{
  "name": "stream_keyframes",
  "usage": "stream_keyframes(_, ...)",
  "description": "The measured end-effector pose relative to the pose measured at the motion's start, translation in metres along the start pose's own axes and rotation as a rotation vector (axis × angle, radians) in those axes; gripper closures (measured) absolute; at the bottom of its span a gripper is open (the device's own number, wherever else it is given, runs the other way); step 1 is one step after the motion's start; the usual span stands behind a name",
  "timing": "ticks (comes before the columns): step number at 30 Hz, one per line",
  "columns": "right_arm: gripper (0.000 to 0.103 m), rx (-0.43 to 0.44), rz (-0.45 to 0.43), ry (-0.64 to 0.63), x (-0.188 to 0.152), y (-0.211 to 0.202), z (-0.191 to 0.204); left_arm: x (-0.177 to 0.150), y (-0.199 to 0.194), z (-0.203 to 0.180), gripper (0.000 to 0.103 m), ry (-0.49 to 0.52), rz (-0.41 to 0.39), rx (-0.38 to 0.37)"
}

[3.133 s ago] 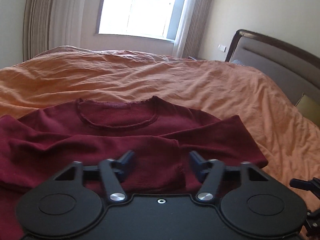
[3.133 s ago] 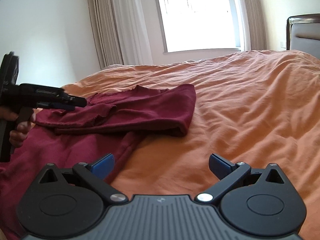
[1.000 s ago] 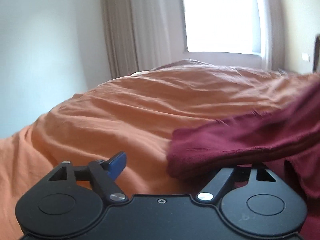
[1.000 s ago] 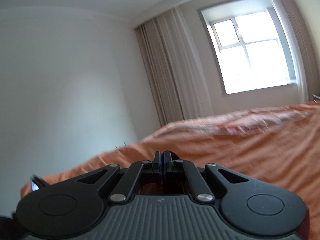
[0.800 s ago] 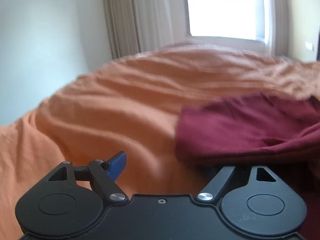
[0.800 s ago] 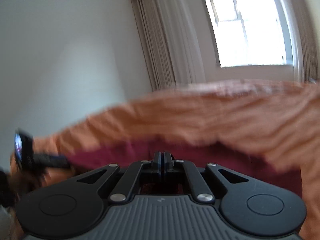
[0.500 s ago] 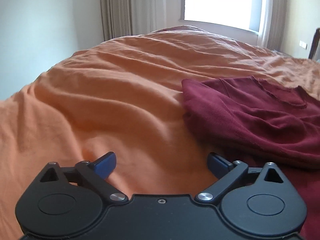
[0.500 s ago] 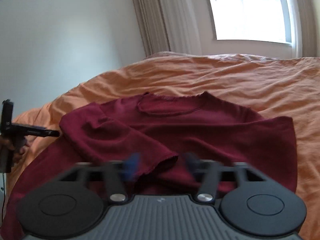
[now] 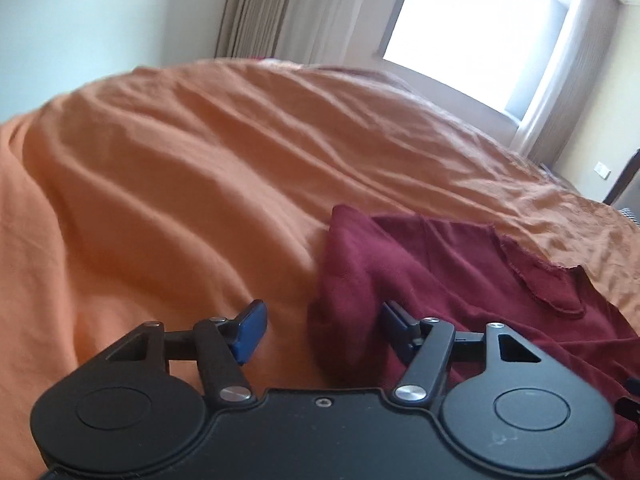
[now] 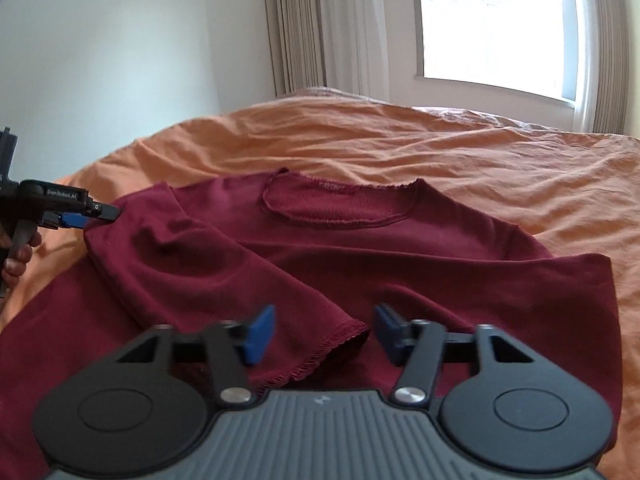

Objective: Fold small clothes

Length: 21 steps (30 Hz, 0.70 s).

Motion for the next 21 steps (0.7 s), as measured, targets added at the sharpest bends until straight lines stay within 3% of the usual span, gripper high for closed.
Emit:
stream_keyframes(2,0.065,-0.002,0.010,0.000,0.000,0.004,-0.001,-0.002,0.000,-0.001,0.037,-0.011,0.013,-0.031)
stream_keyframes(3,0.082,-0.004,0.011,-0.001,0.000,0.006,-0.002,-0.004,0.000,0.000,0.036,-0.015,0.031,-0.047)
stream_keyframes(4,0.088,-0.008,0.011,-0.003,0.001,0.007,-0.003,-0.007,0.001,0.000,0.037,-0.014,0.049,-0.056)
stream_keyframes(5,0.088,-0.009,0.008,-0.007,0.002,0.008,-0.003,-0.009,0.002,0.000,0.039,-0.007,0.065,-0.060)
stream_keyframes(7,0.090,-0.021,-0.017,-0.024,0.007,0.004,-0.002,-0.009,-0.001,-0.003,0.063,0.019,0.070,-0.070)
stream_keyframes(8,0.091,-0.033,-0.042,-0.038,0.012,0.000,-0.001,-0.008,-0.003,-0.006,0.082,0.034,0.065,-0.086)
stream_keyframes(9,0.091,-0.042,-0.077,-0.051,0.019,-0.006,0.000,-0.005,-0.007,-0.009,0.086,0.050,0.048,-0.073)
stream_keyframes(14,0.091,-0.068,-0.169,-0.083,0.044,-0.023,0.003,0.004,-0.025,-0.021,0.092,0.131,-0.059,-0.009)
stream_keyframes(19,0.090,-0.080,-0.041,-0.074,0.019,0.005,-0.004,-0.007,-0.011,-0.016,0.090,0.119,-0.015,0.039)
stream_keyframes(21,0.085,-0.076,-0.021,-0.047,0.009,0.008,-0.010,-0.007,-0.012,-0.015,0.083,0.090,-0.019,0.024)
Point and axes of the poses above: each gripper's, at about its wrist camera, not at the fingertips, and y roughly the way its jaws point, z to its left, x to its top, the point moved 10 cm from there along y, roughly the way its jaws point, and after that the axes turned 3 degrees about y, right-handed, at the moved point
